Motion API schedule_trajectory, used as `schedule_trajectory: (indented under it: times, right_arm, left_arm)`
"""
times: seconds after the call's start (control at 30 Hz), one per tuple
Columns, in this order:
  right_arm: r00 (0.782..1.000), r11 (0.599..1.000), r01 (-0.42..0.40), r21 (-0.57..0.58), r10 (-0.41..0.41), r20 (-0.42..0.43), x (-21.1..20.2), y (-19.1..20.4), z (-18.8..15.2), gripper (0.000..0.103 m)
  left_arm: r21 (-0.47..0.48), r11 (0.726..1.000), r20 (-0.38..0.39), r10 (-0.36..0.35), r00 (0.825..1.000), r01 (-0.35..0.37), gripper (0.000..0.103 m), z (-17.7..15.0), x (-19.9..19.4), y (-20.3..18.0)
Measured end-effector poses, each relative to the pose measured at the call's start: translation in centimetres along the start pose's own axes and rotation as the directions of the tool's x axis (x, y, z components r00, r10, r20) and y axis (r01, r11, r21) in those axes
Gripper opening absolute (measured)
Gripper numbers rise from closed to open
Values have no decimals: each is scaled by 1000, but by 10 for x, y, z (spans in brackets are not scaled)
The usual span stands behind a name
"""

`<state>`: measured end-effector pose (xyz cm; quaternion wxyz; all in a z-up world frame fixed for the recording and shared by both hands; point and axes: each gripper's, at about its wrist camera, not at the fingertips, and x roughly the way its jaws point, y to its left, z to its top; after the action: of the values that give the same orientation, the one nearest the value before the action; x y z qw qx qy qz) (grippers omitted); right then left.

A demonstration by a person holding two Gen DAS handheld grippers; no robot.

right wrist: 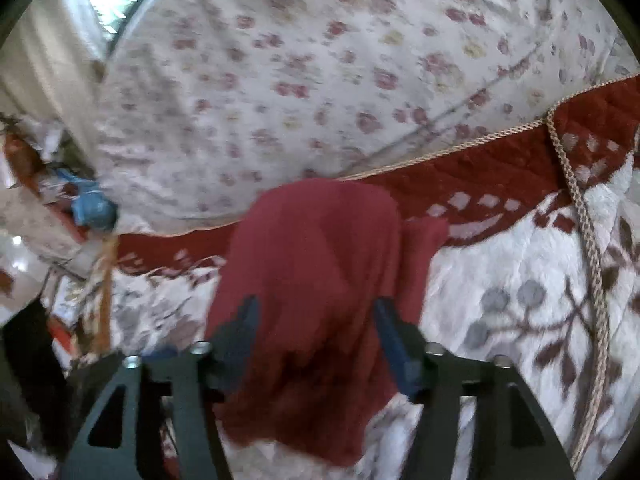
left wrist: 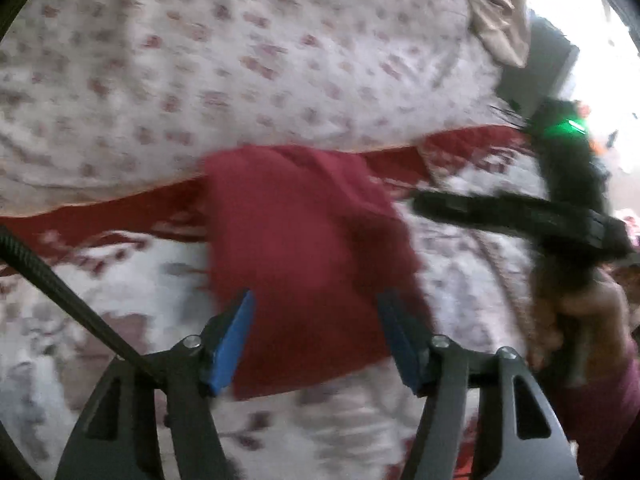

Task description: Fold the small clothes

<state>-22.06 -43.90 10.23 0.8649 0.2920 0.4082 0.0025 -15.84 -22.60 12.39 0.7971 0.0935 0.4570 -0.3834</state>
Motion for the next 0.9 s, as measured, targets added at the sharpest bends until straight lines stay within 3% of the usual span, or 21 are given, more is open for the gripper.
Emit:
schedule_trajectory:
  times: [0.07, 0.17, 0.27, 0.33, 0.37, 0.4, 0.43, 0.47, 0.57, 0.67, 0.73, 0.77, 0.83, 0.9]
  right_arm:
    - [1000, 1000, -13, -1, 13, -13, 0, 9, -8, 76]
    - [997, 999, -25, 22, 26, -71, 19, 16, -20, 81]
    - [990, 993, -5, 121, 22, -143, 50, 6, -33, 81]
    - [991, 987, -24, 160, 45, -127, 57, 1, -39, 82]
    - [992, 986, -24, 164, 43, -115, 59, 1, -40, 79]
    - [994, 986, -21, 163, 38, -99, 59, 1, -40, 51]
    - [997, 992, 10, 125, 0, -80, 55, 4, -38, 31]
    - [998, 997, 47, 58, -44, -55, 47, 11, -36, 20]
    - [995, 993, 101, -62, -101, 6, 24, 22, -34, 19]
    - [969, 957, 245, -153, -245, 19, 26, 23, -46, 19]
    - [970, 963, 228, -147, -237, -46, 41, 8, -53, 19]
    - [977, 969, 206, -133, -212, -32, 36, 5, -53, 21]
    - [988, 985, 153, -84, -155, -8, 19, 0, -47, 37]
    - [989, 989, 148, -27, -147, 35, 3, -6, -39, 72]
  left_arm:
    - [-43, 999, -12, 32, 999, -32, 63, -2, 3, 17]
    - [-125, 992, -48, 15, 999, -21, 63, -5, 14, 30]
    - [-122, 992, -66, 29, 997, -37, 63, -12, 18, 30]
    - [-111, 992, -68, 48, 997, -55, 63, -13, 18, 29]
    - [-108, 992, -72, 51, 996, -59, 63, -14, 18, 27]
    - [-107, 992, -78, 54, 995, -63, 63, -14, 20, 27]
    - [-108, 992, -83, 61, 995, -70, 63, -12, 23, 28]
    - [-109, 991, -82, 64, 995, -73, 63, -12, 23, 28]
    - [-116, 991, -67, 59, 996, -66, 64, -11, 27, 30]
    - [-137, 988, -61, 61, 996, -69, 64, -9, 41, 33]
    - [-132, 986, -79, 88, 993, -98, 64, -10, 55, 36]
    - [-125, 987, -90, 95, 991, -105, 64, -12, 60, 37]
    - [-120, 987, -89, 94, 992, -105, 64, -14, 65, 40]
    - [-128, 987, -85, 90, 992, -100, 68, -14, 66, 42]
